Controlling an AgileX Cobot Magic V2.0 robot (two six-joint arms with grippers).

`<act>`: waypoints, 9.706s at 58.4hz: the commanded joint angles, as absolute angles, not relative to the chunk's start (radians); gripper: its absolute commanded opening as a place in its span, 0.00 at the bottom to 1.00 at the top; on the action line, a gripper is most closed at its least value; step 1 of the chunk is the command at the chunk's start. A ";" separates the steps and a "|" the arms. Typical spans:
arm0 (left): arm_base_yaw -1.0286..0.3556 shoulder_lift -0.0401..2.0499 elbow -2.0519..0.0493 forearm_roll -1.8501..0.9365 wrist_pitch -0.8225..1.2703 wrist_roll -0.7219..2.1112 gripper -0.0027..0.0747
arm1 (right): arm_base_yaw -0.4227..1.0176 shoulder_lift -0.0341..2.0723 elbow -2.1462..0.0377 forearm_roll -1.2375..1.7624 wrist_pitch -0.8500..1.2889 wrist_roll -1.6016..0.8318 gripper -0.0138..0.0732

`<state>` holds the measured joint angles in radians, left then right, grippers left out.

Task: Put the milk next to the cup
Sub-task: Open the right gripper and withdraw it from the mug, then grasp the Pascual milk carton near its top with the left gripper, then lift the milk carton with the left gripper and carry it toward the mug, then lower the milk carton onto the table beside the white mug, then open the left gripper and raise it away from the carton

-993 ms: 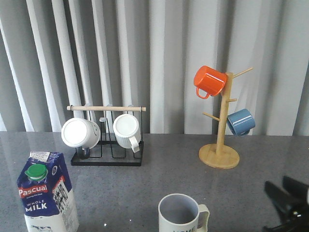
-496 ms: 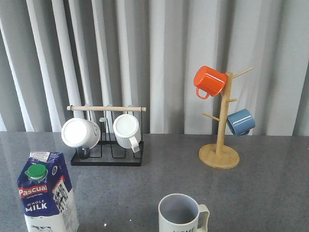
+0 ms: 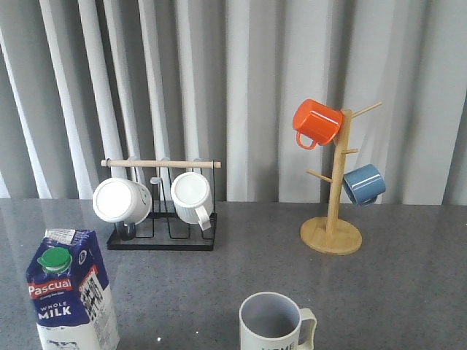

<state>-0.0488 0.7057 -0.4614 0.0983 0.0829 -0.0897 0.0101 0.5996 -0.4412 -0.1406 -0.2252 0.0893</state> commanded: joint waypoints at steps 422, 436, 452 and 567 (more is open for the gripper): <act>-1.037 1.700 -1.036 -1.270 -1.088 0.727 0.54 | 0.007 0.600 -0.467 -0.146 -0.293 0.089 0.15; -1.037 1.700 -1.036 -1.280 -1.088 0.728 0.54 | 0.007 0.600 -0.467 -0.146 -0.293 0.089 0.15; -1.037 1.699 -1.036 -1.296 -1.086 0.765 0.54 | 0.007 0.600 -0.467 -0.146 -0.293 0.089 0.15; -1.027 1.152 -1.036 -1.131 -1.201 1.106 0.03 | 0.007 0.600 -0.467 -0.146 -0.293 0.089 0.15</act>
<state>-1.0321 1.1762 -1.0135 -1.1823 -1.1791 1.0983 0.0101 0.5996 -0.4394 -0.1406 -0.2233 0.0904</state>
